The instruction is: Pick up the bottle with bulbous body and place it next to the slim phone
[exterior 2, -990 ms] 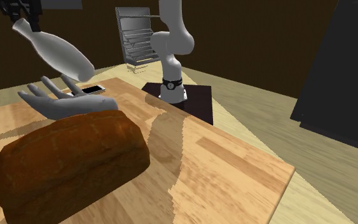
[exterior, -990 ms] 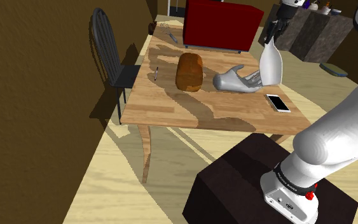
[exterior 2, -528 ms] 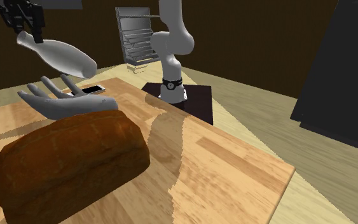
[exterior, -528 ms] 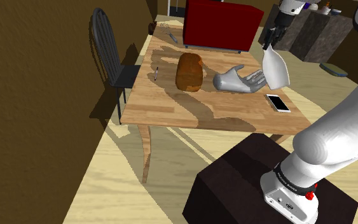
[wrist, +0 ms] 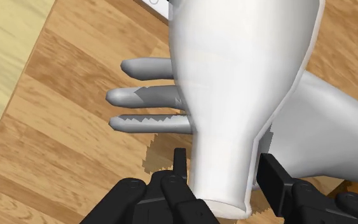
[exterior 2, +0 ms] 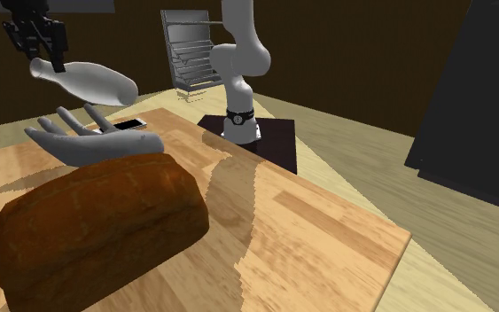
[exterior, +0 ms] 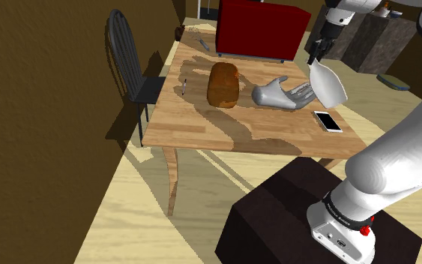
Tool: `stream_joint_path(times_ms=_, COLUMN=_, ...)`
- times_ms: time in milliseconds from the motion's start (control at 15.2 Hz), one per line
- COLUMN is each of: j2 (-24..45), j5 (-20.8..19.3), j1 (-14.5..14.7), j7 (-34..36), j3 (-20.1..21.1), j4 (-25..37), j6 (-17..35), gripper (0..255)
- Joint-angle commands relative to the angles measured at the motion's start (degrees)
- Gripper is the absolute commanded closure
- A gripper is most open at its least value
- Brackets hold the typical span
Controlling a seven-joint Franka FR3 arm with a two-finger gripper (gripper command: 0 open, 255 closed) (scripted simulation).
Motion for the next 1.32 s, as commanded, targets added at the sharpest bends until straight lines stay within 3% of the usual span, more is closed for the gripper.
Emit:
stream_joint_path(times_ms=0, j2=-0.02, j5=-0.06, j1=-0.04, j7=-0.01, j3=-0.04, j4=-0.12, j6=0.04, gripper=255)
stream_joint_path(times_ms=132, j2=-0.02, j5=-0.06, j1=-0.05, j7=-0.01, j3=-0.04, j4=-0.12, j6=0.04, gripper=255)
stream_joint_path(times_ms=198, j2=-0.02, j5=-0.06, j1=-0.05, j7=-0.02, j3=-0.04, j4=-0.13, j6=0.05, gripper=0)
stream_joint_path(times_ms=528, j2=-0.02, j5=-0.06, j1=-0.05, j7=-0.01, j3=-0.04, j4=-0.12, j6=0.04, gripper=0)
stream_joint_path(times_ms=792, j2=-0.04, j5=-0.15, j1=-0.25, j7=0.08, j3=-0.23, j4=7.14, j6=-7.25, gripper=0)
stream_joint_path(times_ms=1254, j2=-0.04, j5=-0.15, j1=-0.25, j7=0.08, j3=-0.23, j4=7.14, j6=-7.25, gripper=0)
